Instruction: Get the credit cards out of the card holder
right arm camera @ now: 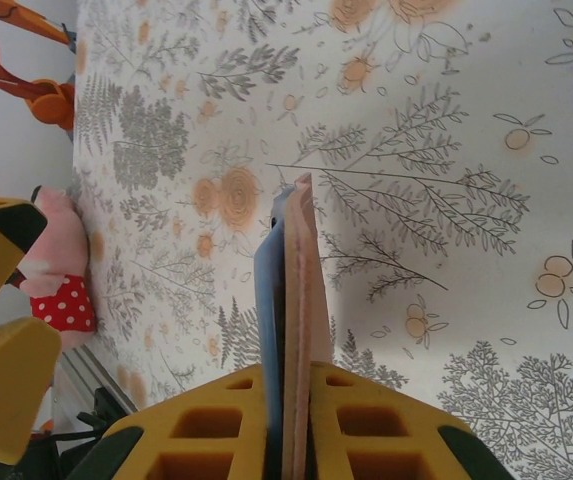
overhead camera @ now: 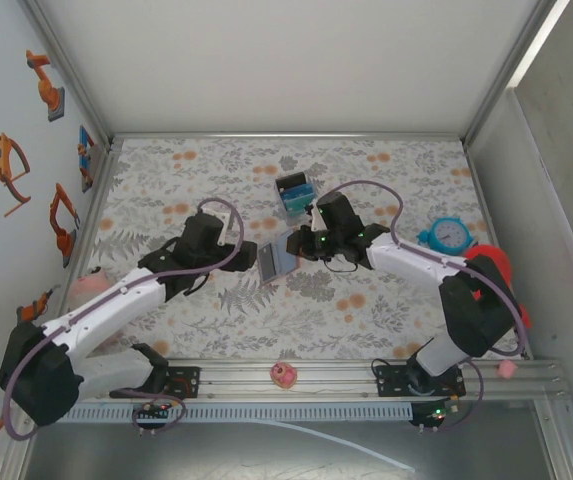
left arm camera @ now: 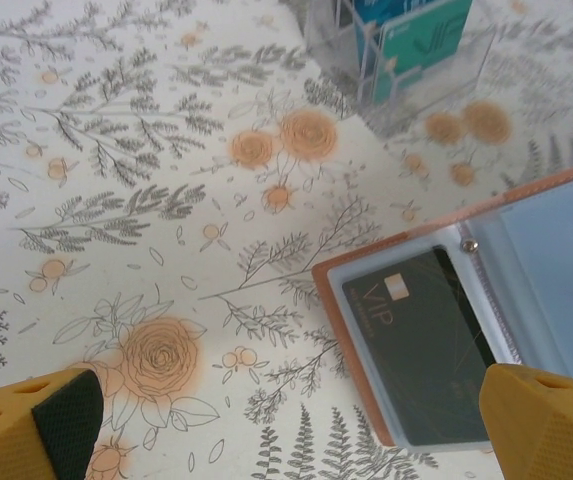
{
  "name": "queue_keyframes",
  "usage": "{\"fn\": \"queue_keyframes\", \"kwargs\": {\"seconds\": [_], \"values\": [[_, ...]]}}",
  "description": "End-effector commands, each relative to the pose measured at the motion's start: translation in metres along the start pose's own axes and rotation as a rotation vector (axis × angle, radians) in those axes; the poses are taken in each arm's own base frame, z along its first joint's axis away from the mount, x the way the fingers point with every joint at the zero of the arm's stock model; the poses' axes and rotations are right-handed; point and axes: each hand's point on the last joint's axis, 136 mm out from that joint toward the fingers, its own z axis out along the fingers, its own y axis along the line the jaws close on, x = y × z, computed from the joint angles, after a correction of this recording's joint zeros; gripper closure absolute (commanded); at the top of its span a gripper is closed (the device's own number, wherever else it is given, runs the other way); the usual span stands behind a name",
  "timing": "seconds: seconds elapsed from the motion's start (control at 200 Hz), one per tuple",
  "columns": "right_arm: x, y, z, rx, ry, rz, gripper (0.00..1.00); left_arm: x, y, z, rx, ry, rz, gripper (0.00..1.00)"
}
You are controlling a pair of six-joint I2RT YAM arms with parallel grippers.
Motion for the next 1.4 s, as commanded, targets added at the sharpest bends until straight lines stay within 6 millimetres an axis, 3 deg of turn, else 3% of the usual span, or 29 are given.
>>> {"fn": "queue_keyframes", "kwargs": {"seconds": [0.0, 0.215, 0.506, 0.706, 0.977, 1.242, 1.397], "values": [[0.001, 0.001, 0.003, -0.055, 0.018, 0.018, 1.00, 0.001, -0.005, 0.008, -0.034, 0.008, 0.084, 0.03], [0.007, -0.035, 0.012, -0.011, 0.044, 0.082, 1.00, 0.019, -0.025, 0.041, -0.053, 0.022, 0.188, 0.03], [0.013, -0.074, 0.009, 0.048, 0.043, 0.143, 1.00, 0.033, -0.025, 0.068, -0.083, 0.046, 0.149, 0.03], [0.014, -0.086, 0.006, 0.098, 0.051, 0.135, 0.83, 0.041, -0.029, 0.080, -0.065, 0.077, 0.153, 0.03], [0.012, -0.105, -0.012, 0.190, 0.025, 0.124, 0.56, 0.048, -0.032, 0.087, -0.054, 0.094, 0.143, 0.03], [0.001, -0.111, -0.054, 0.344, -0.059, 0.071, 0.52, 0.063, -0.036, 0.093, -0.036, 0.122, 0.106, 0.03], [-0.006, -0.100, -0.079, 0.360, -0.133, 0.045, 0.60, 0.068, -0.034, 0.095, -0.041, 0.125, 0.080, 0.03]]}}
